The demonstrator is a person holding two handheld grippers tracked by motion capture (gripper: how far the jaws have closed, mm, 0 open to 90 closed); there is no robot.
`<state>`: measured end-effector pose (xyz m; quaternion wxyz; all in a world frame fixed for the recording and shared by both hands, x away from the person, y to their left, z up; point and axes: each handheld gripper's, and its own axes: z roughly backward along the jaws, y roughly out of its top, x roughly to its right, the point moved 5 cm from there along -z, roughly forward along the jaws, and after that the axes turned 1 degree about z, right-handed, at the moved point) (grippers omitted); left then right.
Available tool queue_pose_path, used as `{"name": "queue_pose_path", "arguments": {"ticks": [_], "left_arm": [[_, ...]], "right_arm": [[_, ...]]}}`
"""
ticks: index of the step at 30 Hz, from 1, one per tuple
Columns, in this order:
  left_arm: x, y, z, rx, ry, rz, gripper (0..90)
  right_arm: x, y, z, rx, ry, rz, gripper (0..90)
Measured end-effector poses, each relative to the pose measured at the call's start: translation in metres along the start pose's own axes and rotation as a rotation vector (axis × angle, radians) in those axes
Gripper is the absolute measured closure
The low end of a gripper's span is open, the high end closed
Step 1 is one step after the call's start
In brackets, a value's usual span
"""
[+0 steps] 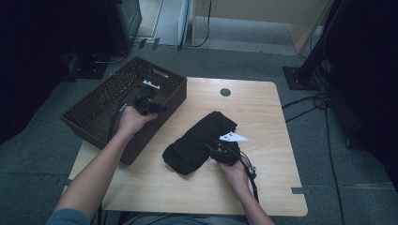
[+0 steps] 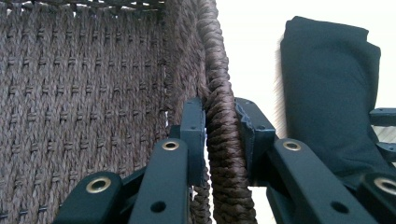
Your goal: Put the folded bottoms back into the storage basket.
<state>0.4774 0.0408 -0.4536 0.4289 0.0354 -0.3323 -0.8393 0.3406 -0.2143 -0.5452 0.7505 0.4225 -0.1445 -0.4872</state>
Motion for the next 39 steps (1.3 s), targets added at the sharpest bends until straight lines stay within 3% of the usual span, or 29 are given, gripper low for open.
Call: {"name": "queue_pose_path", "arguments": {"ticks": [5, 7, 11, 14, 15, 18, 28, 39], "left_arm": [[0.000, 0.001, 0.005, 0.000, -0.028, 0.020, 66.7], [0.006, 0.002, 0.011, 0.017, -0.015, -0.006, 58.3], [0.020, 0.005, 0.028, 0.072, 0.026, -0.034, 54.9], [0.032, 0.005, 0.039, 0.107, -0.011, -0.040, 55.1], [0.042, 0.004, 0.043, 0.122, -0.008, -0.074, 54.6], [0.050, 0.002, 0.042, 0.109, -0.020, -0.086, 52.0], [0.080, -0.020, -0.005, 0.059, -0.079, -0.080, 46.4], [0.089, -0.029, -0.042, 0.026, -0.100, -0.061, 38.0]], "right_arm": [[0.000, 0.000, 0.000, -0.003, 0.001, 0.001, 53.3], [0.001, 0.000, 0.000, -0.002, 0.006, 0.000, 53.3], [0.001, 0.000, 0.000, -0.002, 0.010, 0.002, 53.3], [0.001, 0.001, -0.001, 0.000, 0.011, 0.004, 53.3], [0.001, 0.001, -0.001, -0.004, 0.012, 0.004, 53.3], [0.002, 0.001, -0.002, -0.004, 0.015, 0.004, 53.3], [0.005, 0.003, -0.007, 0.004, 0.043, 0.010, 53.2], [0.006, 0.004, -0.012, 0.026, 0.064, 0.023, 53.2]]}}
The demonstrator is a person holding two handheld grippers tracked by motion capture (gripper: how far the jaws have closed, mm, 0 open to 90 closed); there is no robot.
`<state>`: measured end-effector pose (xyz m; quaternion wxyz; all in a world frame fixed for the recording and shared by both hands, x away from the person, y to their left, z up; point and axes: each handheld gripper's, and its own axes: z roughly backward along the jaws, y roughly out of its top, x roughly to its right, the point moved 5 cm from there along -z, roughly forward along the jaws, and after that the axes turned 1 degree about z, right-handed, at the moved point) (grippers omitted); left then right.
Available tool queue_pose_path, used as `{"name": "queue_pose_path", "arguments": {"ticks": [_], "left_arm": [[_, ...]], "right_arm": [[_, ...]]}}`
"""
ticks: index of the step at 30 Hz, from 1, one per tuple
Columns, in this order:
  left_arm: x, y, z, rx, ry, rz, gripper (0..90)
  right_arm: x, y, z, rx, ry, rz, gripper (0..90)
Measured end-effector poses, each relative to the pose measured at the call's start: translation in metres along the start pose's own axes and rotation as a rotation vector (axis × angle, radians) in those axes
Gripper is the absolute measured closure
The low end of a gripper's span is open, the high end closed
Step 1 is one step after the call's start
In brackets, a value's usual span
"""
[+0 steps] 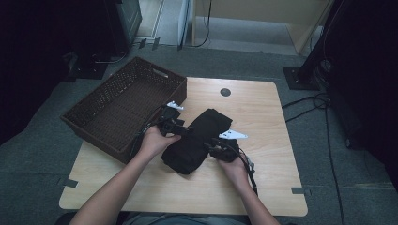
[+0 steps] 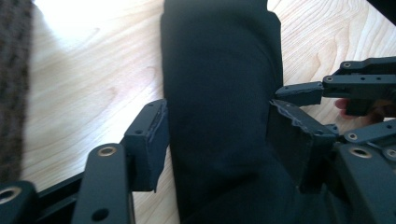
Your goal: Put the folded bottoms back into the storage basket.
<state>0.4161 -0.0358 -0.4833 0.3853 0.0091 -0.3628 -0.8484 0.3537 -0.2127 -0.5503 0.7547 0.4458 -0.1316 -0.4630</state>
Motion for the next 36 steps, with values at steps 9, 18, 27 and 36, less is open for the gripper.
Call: {"name": "queue_pose_path", "arguments": {"ticks": [9, 18, 27, 36], "left_arm": [[-0.003, -0.006, -0.027, -0.034, -0.014, -0.007, 33.4], [-0.011, -0.009, -0.040, -0.062, -0.028, -0.008, 24.7], [-0.016, -0.010, -0.048, -0.086, -0.087, 0.049, 20.8], [-0.020, -0.011, -0.048, -0.116, -0.092, 0.069, 22.4]], "right_arm": [[-0.003, 0.004, -0.005, 0.001, 0.004, 0.013, 52.8], [-0.007, -0.006, 0.002, -0.034, 0.002, 0.004, 51.2], [-0.010, -0.004, -0.003, -0.044, -0.015, 0.022, 52.0], [-0.013, 0.003, -0.014, -0.050, -0.015, 0.038, 52.6]]}}
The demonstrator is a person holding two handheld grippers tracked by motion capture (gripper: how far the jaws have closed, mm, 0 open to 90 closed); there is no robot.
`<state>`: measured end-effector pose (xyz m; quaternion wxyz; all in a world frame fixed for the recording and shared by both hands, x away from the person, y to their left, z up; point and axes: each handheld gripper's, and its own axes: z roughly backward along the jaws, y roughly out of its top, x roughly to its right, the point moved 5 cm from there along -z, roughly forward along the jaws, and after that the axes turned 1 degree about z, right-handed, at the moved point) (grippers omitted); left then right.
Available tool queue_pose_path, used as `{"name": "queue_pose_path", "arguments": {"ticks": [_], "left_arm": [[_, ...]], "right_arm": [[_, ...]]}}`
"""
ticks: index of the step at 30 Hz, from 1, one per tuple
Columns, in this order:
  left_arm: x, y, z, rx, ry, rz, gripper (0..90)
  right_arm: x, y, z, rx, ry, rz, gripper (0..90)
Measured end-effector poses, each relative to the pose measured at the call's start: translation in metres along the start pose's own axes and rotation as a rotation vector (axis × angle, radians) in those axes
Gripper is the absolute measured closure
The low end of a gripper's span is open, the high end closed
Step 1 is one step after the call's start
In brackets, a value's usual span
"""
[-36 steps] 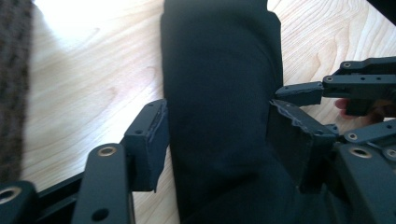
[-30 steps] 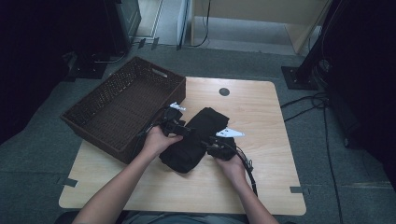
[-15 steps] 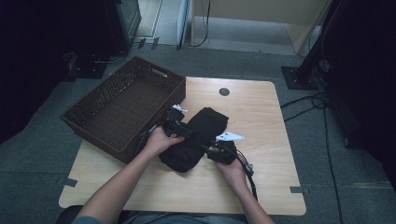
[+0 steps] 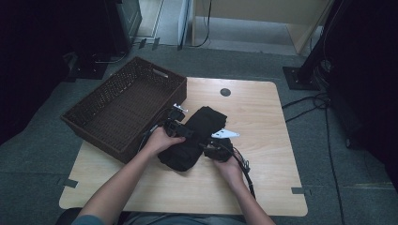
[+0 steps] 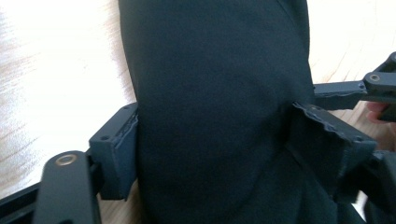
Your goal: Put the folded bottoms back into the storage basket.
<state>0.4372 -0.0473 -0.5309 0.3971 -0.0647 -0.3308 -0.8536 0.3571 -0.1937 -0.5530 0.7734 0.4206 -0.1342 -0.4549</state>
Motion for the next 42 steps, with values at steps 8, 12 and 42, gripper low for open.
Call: {"name": "queue_pose_path", "arguments": {"ticks": [8, 12, 42], "left_arm": [[0.013, 0.000, 0.005, -0.006, 0.023, -0.071, 59.0], [0.016, 0.003, 0.010, -0.013, 0.053, -0.084, 73.1], [0.020, 0.059, 0.146, 0.108, 0.132, -0.121, 75.7]], "right_arm": [[0.003, -0.004, 0.006, 0.003, 0.036, -0.009, 50.2], [0.010, -0.006, 0.015, -0.020, 0.046, -0.016, 49.0], [0.014, -0.009, 0.016, -0.023, 0.005, 0.008, 48.9]]}}
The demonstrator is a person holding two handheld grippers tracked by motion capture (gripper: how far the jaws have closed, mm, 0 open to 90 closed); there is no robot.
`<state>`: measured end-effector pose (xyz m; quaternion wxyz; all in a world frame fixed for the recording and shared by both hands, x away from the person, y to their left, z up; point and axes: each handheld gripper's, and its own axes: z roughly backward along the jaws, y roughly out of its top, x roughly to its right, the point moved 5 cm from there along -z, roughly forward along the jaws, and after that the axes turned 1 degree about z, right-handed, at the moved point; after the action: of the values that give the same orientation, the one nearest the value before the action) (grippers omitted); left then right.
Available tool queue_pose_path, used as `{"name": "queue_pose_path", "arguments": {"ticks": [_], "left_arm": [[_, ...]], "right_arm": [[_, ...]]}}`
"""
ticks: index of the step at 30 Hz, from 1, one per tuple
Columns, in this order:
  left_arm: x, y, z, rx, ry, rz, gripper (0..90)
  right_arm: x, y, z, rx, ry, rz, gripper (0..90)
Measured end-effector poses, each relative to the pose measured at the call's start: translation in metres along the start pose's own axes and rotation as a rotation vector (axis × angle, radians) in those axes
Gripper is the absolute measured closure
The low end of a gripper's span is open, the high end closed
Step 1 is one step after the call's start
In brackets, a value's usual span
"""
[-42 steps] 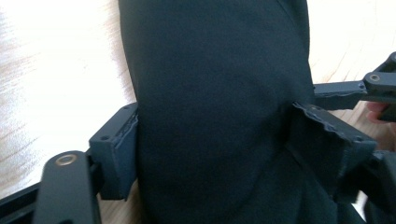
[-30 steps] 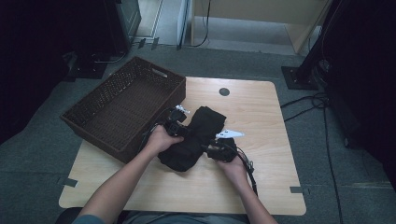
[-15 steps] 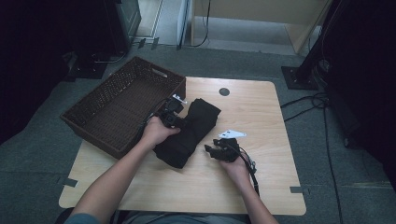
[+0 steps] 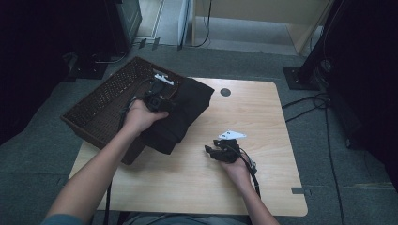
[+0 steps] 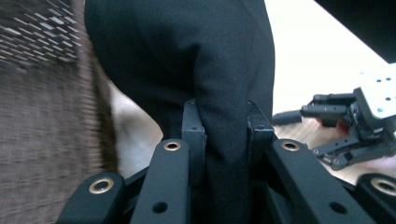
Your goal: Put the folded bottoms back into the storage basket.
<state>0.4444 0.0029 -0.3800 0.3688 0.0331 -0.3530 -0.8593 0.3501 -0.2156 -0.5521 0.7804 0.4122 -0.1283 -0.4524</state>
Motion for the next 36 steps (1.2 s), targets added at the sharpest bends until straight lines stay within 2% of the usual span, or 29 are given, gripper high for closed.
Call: {"name": "queue_pose_path", "arguments": {"ticks": [3, 6, 10, 16, 21, 24, 26, 29, 32, 36], "left_arm": [[-0.010, 0.006, 0.015, 0.002, 0.029, 0.000, 75.6], [-0.026, 0.009, 0.029, 0.006, 0.053, 0.015, 75.6], [-0.042, 0.011, 0.040, 0.016, 0.060, 0.016, 75.6], [-0.071, 0.008, 0.047, 0.011, 0.078, 0.039, 75.6], [-0.092, 0.004, 0.047, 0.012, 0.074, 0.055, 75.5], [-0.105, 0.001, 0.040, 0.007, 0.057, 0.067, 75.5], [-0.113, -0.004, 0.028, -0.036, 0.076, 0.043, 75.5], [-0.127, -0.012, 0.011, -0.044, 0.026, 0.084, 75.3], [-0.140, -0.023, -0.006, -0.061, 0.013, 0.092, 75.2], [-0.151, -0.035, -0.025, -0.079, -0.011, 0.090, 75.1]], "right_arm": [[-0.001, 0.000, 0.000, -0.004, -0.001, 0.007, 48.9], [-0.002, 0.000, 0.000, -0.004, -0.004, 0.011, 49.0], [-0.002, 0.000, -0.001, 0.002, -0.007, 0.015, 48.9], [-0.002, 0.000, -0.001, 0.002, -0.009, 0.020, 48.9], [-0.003, 0.000, -0.002, 0.007, -0.006, 0.022, 48.9], [-0.004, -0.001, -0.002, 0.009, -0.006, 0.020, 48.9], [-0.004, -0.001, -0.002, 0.011, -0.007, 0.024, 49.0], [-0.005, 0.000, -0.003, 0.011, -0.005, 0.020, 49.0], [-0.005, 0.000, -0.003, 0.013, -0.004, 0.023, 49.0], [-0.006, 0.000, -0.004, 0.014, 0.000, 0.022, 49.1]]}}
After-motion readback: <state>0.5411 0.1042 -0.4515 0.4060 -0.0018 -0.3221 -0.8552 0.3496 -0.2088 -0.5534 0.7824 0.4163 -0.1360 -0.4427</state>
